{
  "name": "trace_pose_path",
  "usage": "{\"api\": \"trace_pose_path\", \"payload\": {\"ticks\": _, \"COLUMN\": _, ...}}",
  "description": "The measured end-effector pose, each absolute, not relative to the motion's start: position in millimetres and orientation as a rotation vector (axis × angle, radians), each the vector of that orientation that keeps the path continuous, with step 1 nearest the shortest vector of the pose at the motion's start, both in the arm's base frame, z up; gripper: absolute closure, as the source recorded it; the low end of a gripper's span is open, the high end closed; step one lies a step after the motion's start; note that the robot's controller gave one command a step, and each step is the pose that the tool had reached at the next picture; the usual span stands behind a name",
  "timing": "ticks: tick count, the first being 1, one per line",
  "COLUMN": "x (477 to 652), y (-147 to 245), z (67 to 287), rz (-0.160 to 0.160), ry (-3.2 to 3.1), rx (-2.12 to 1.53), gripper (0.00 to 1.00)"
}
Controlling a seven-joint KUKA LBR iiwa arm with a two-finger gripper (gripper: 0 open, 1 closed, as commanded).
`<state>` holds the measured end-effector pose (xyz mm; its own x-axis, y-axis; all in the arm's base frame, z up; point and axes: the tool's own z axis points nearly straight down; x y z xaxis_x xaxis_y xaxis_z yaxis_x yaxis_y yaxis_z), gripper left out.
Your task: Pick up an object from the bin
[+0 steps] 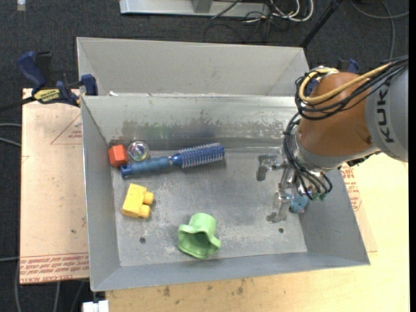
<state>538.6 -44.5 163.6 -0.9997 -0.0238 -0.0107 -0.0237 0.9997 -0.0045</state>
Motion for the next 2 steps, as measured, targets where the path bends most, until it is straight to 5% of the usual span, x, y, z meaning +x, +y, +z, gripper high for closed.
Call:
{"api": "trace_pose_path", "payload": {"ticks": 1, "x": 561.8, "y": -119, "z": 105, "rz": -0.003, "ry": 3.129, "rx": -0.273, "gripper": 0.00}}
{"api": "trace_pose_path", "payload": {"ticks": 2, "x": 542.2, "y": -143, "z": 70, "rz": 0.002, "ry": 3.127, "rx": -0.320, "gripper": 0.00}}
